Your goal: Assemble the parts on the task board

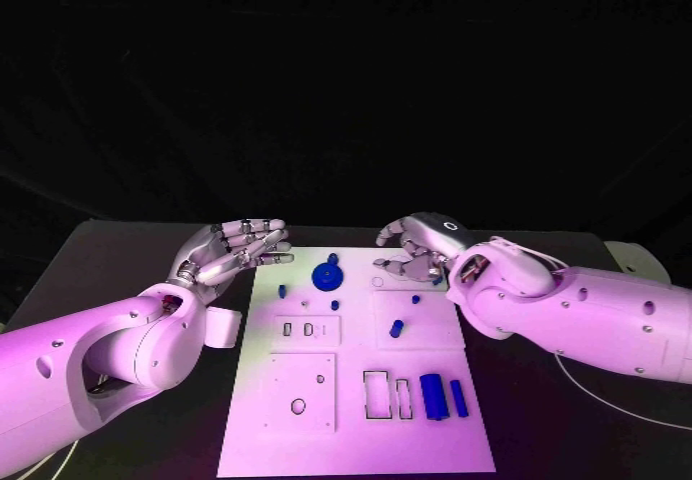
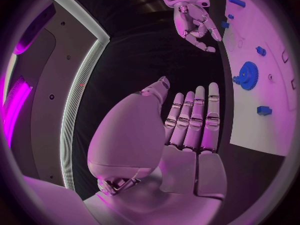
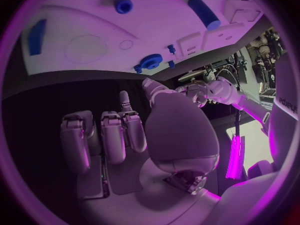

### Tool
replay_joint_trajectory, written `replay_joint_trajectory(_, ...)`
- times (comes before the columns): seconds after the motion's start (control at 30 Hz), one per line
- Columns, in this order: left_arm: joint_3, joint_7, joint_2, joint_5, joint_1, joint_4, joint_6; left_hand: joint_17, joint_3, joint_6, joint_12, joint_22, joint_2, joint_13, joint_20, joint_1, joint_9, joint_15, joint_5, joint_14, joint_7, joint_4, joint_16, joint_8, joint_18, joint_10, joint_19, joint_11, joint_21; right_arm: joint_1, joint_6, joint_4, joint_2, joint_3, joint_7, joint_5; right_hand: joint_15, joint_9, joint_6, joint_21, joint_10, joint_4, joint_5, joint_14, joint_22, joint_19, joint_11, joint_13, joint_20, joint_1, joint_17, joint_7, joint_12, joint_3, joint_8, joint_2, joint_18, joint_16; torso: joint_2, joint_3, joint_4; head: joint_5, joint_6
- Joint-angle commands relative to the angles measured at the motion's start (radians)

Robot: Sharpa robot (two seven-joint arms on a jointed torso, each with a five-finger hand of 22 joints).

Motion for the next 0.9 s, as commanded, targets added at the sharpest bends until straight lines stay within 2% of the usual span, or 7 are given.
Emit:
replay_joint_trajectory(0.03, 0.001, 0.01, 0.001, -0.004, 0.001, -0.002, 0.01, 0.001, 0.004, -0.007, -0.004, -0.001, -0.003, 0.0, 0.0, -0.002, -0.002, 0.002, -0.003, -0.006, 0.029, -0.004, -0.004, -0.005, 0.014, -0.001, 0.003, 0.002, -0.001, 0.006, 0.03, 0.009, -0.074, 0.0, 0.195, 0.253, -0.006, -0.001, 0.007, 0.004, 0.047, -0.029, -0.005, 0.104, 0.263, 0.105, -0.006, 0.202, -0.008, 0.052, 0.255, 0.003, -0.008, 0.019, -0.01, -0.016, -0.007, 0.003, -0.006, 0.0031, -0.0106, -0.006, -0.001)
replay_joint_trajectory(0.17, 0.001, 0.01, 0.002, -0.004, 0.001, -0.005, 0.013, 0.001, 0.004, -0.007, -0.005, -0.001, -0.004, 0.0, 0.0, -0.002, -0.002, 0.002, -0.003, -0.006, 0.028, -0.004, -0.004, -0.005, 0.014, 0.0, 0.003, 0.002, -0.001, 0.009, 0.082, -0.008, -0.147, -0.002, 0.252, 0.313, -0.01, 0.0, 0.016, 0.004, 0.044, -0.049, -0.009, 0.106, 0.263, 0.105, -0.008, 0.2, -0.01, 0.084, 0.263, -0.001, -0.012, 0.028, -0.011, -0.034, -0.007, 0.005, -0.008, 0.0075, -0.0185, -0.006, 0.002)
replay_joint_trajectory(0.23, 0.001, 0.011, 0.004, -0.004, 0.001, -0.008, 0.014, 0.001, 0.004, -0.007, -0.005, -0.001, -0.004, 0.0, 0.0, -0.002, -0.002, 0.002, -0.003, -0.006, 0.028, -0.004, -0.004, -0.005, 0.014, 0.0, 0.003, 0.002, -0.001, 0.007, 0.102, -0.025, -0.175, -0.004, 0.271, 0.329, -0.017, -0.001, 0.024, 0.004, 0.045, -0.062, 0.017, 0.106, 0.263, 0.105, -0.014, 0.2, -0.016, 0.106, 0.263, -0.008, -0.011, 0.041, -0.014, -0.042, -0.007, 0.005, -0.01, 0.0089, -0.0201, -0.008, 0.002)
replay_joint_trajectory(0.37, 0.001, 0.011, 0.005, -0.004, 0.001, -0.013, 0.015, 0.001, 0.004, -0.007, -0.005, -0.001, -0.004, 0.0, 0.0, -0.002, -0.002, 0.002, -0.003, -0.006, 0.028, -0.004, -0.004, -0.005, 0.014, 0.0, 0.003, 0.002, -0.001, -0.001, 0.122, -0.052, -0.206, -0.007, 0.287, 0.344, -0.019, -0.003, 0.025, 0.004, 0.045, -0.066, 0.043, 0.106, 0.263, 0.105, -0.017, 0.2, -0.02, 0.113, 0.263, -0.01, -0.012, 0.051, -0.02, -0.05, -0.007, 0.005, -0.009, 0.0127, -0.0218, -0.01, 0.002)
replay_joint_trajectory(0.5, 0.001, 0.012, 0.007, -0.004, 0.001, -0.017, 0.016, 0.001, 0.004, -0.007, -0.005, -0.001, -0.004, 0.0, 0.0, -0.002, -0.002, 0.002, -0.003, -0.006, 0.028, -0.004, -0.004, -0.005, 0.014, 0.0, 0.003, 0.002, -0.001, -0.01, 0.136, -0.07, -0.216, -0.009, 0.291, 0.346, -0.016, -0.006, 0.018, 0.004, 0.045, -0.067, 0.048, 0.106, 0.263, 0.105, -0.014, 0.2, -0.019, 0.113, 0.263, -0.005, -0.012, 0.054, -0.027, -0.055, -0.007, 0.005, -0.009, 0.0133, -0.0191, -0.014, 0.002)
replay_joint_trajectory(0.7, 0.0, 0.012, 0.008, -0.004, 0.0, -0.019, 0.016, 0.001, 0.004, -0.007, -0.005, -0.001, -0.004, 0.0, 0.0, -0.002, -0.002, 0.002, -0.003, -0.006, 0.028, -0.004, -0.004, -0.005, 0.014, 0.0, 0.003, 0.002, -0.001, -0.027, 0.143, -0.097, -0.205, -0.011, 0.29, 0.344, -0.008, -0.009, 0.005, 0.004, 0.043, -0.068, 0.051, 0.106, 0.263, 0.105, -0.008, 0.198, -0.014, 0.114, 0.263, 0.003, -0.015, 0.058, -0.039, -0.059, -0.007, 0.005, -0.007, 0.0169, -0.0173, -0.018, 0.002)
replay_joint_trajectory(0.9, 0.0, 0.012, 0.008, -0.004, 0.0, -0.02, 0.017, 0.002, 0.005, -0.007, -0.005, -0.002, -0.004, 0.0, 0.0, -0.002, -0.002, 0.002, -0.003, -0.005, 0.028, -0.006, -0.005, -0.005, 0.014, 0.001, 0.004, 0.002, -0.001, -0.036, 0.14, -0.111, -0.179, -0.011, 0.288, 0.344, -0.007, -0.009, 0.003, 0.004, 0.044, -0.068, 0.051, 0.106, 0.263, 0.105, -0.007, 0.199, -0.013, 0.114, 0.263, 0.004, -0.014, 0.059, -0.04, -0.059, -0.007, 0.005, -0.008, 0.0155, -0.0161, -0.016, -0.003)
